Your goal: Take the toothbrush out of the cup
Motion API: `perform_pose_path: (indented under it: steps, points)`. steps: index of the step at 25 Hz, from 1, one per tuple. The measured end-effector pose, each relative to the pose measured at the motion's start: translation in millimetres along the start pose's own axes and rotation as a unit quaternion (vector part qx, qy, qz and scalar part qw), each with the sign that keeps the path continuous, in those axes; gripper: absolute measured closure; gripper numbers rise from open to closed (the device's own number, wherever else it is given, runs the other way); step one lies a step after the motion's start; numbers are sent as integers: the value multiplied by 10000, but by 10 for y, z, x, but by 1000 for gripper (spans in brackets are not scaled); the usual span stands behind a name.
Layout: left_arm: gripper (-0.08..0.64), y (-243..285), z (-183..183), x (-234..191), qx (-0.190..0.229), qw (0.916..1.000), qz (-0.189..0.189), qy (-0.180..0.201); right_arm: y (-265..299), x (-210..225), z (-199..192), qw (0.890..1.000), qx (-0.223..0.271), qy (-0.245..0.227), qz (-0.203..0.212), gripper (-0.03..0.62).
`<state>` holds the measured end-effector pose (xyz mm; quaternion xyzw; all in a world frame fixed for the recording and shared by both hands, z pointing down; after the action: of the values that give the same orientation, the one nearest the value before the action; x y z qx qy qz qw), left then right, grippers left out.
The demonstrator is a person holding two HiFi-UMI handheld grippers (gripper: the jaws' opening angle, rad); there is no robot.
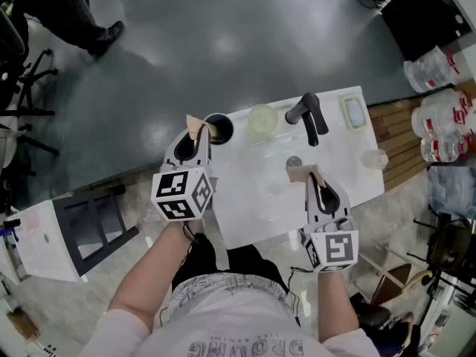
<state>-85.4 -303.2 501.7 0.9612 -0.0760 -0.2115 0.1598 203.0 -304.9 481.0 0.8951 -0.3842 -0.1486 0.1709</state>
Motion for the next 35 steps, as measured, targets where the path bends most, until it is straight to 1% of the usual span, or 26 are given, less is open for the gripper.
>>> perform_pose_path:
  steps: [4,10,16,21,27,35]
  points:
    - [494,-18,14,35,38,10000,-42,33,-3,6,-9,10000,15,41,-21,557]
    - [495,-83,102,92,170,9994,-226,179,-25,-3,41,9999,99,62,-105,557]
    - [497,-157,265,171,316,9982,-386,332,-90,-8,101,9995,211,85,-205,558]
    - [497,-275,449,257,443,9967,-571,373,-174,-52,209,9989,344,80,-308,558]
    - [497,-472,710,413,671,9927,-861,522,-290,-94,391,9976,540,42,-439,560]
    - [497,-868,1026,537,1017,9834,-1231,858,-464,-295,604,9956,738,-17,-570,560]
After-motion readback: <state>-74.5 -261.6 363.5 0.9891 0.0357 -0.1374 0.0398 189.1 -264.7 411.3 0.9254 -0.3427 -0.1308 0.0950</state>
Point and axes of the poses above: the fingertips, and each gripper's own axes: y forward along the fingers, x to its right, z out of its top, the point moved 4 cm from there along -y, backward along the fingers, and after that the axes turned 6 degrees about -y, right-handed, at the moved point
